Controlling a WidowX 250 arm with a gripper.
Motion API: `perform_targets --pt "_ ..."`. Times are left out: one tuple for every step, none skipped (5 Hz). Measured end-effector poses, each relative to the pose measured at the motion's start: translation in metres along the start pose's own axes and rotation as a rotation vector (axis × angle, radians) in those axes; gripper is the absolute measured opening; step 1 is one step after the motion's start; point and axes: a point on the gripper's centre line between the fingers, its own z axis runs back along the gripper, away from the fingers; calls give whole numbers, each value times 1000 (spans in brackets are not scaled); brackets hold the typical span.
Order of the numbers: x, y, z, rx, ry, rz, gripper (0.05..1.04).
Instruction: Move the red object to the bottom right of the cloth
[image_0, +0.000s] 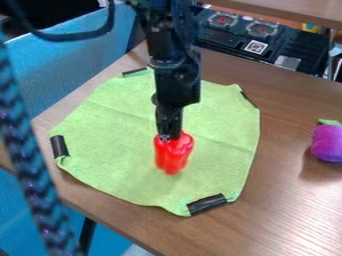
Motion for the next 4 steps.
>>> perform_targets --pt "-4 3 -7 12 -1 13 124" --pt "-8 3 -7 0 1 34 320" --pt "-8 4 -4 -17 -21 57 617" --pt "-8 12 16 0 -74 82 905"
